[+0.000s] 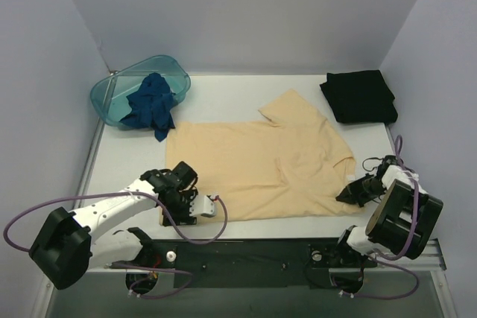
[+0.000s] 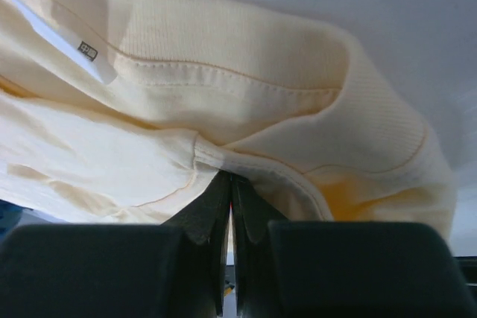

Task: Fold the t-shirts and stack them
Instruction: Fold the flattened tshirt in 1/3 of the way

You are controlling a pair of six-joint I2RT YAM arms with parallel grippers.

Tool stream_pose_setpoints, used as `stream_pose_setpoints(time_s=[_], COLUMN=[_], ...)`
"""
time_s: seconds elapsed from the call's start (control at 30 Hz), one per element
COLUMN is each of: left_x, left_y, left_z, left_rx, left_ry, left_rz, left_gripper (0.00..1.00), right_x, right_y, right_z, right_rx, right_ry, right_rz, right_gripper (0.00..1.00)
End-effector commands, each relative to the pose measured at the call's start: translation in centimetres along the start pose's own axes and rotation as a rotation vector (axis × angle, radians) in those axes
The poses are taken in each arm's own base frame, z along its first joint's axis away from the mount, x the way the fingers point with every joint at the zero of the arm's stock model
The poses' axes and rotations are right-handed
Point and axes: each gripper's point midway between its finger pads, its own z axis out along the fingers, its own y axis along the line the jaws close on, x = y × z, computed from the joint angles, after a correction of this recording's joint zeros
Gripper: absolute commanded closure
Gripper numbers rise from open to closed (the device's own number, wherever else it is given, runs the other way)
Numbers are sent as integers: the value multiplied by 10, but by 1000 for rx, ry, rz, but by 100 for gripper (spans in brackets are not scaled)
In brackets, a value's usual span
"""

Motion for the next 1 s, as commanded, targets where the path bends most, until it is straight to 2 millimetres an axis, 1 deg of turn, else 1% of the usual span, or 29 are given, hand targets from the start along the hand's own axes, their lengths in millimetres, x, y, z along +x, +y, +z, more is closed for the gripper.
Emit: stream_pose_setpoints(time_s=[0.0,0.03,0.07,0.1,0.13,0.17,0.2,0.23,0.27,0.3,0.33,0.4,0.43,0.47,0.5,0.53,0.57,0.6,0.63,0.67,0.7,0.73,0.77,0.8,0.83,0.87,0.9,0.93,0.97], left_x=[16,23,21,26,24,27,26,23,19,16,13,5,0,-6,-11,-18,-19,-26,-24,-25,-23,-21,-17,-7,3,18,33,37,48], left_y=[24,28,34,36,41,42,43,43,38,34,14,12,12,5,2,-9,-18,-26,-34,-35,-35,-30,-26,-15,-9,5,22,32,49], left_z=[7,9,12,16,19,21,23,23,19,16,12,0,-7,-12,-18,-22,-23,-26,-26,-27,-26,-28,-27,-27,-25,-27,-30,-34,-43], left_rx=[-144,-167,-195,-210,-231,-236,-236,-228,-195,-175,-73,-81,-95,-60,-51,1,44,80,124,130,140,123,113,76,66,26,-14,-24,-37], left_ry=[64,97,91,110,107,115,114,107,95,78,55,14,-12,-40,-62,-95,-101,-126,-117,-114,-97,-74,-48,20,65,155,238,261,304], left_rz=[71,62,63,62,62,65,69,70,73,86,107,141,201,240,294,319,325,342,340,334,325,329,328,353,356,393,366,389,336], left_gripper=[34,34,34,35,36,47,74,89,100,100,100,100,100,100,100,100,100,89,75,53,41,37,24,16,14,14,14,14,13], right_x=[3,5,3,4,3,3,1,-1,-4,-5,-7,-8,-9,-7,-6,-5,-7,-8,-12,-15,-24,-27,-39,-45,-57,-65,-79,-79,-94], right_y=[-19,-26,-31,-35,-37,-38,-43,-44,-47,-47,-48,-47,-47,-49,-49,-50,-50,-49,-48,-46,-40,-38,-30,-24,-12,-5,13,31,53], right_z=[-1,-4,-4,-5,-5,-6,-8,-9,-13,-15,-19,-24,-25,-25,-25,-25,-26,-26,-29,-31,-37,-41,-51,-57,-70,-80,-98,-104,-125], right_rx=[109,144,170,193,202,208,230,237,248,249,243,215,199,198,181,175,158,151,131,119,97,92,75,67,61,62,68,64,32], right_ry=[68,86,92,101,107,106,97,86,72,65,49,34,22,27,33,44,49,55,52,51,28,21,-19,-42,-94,-134,-205,-228,-305], right_rz=[33,30,36,52,70,78,87,97,114,121,132,153,171,183,204,212,236,245,266,272,268,259,236,217,172,137,64,-10,-64], right_gripper=[100,100,100,100,100,100,100,100,100,100,100,100,100,100,100,100,100,100,100,100,96,95,92,91,86,81,79,75,74])
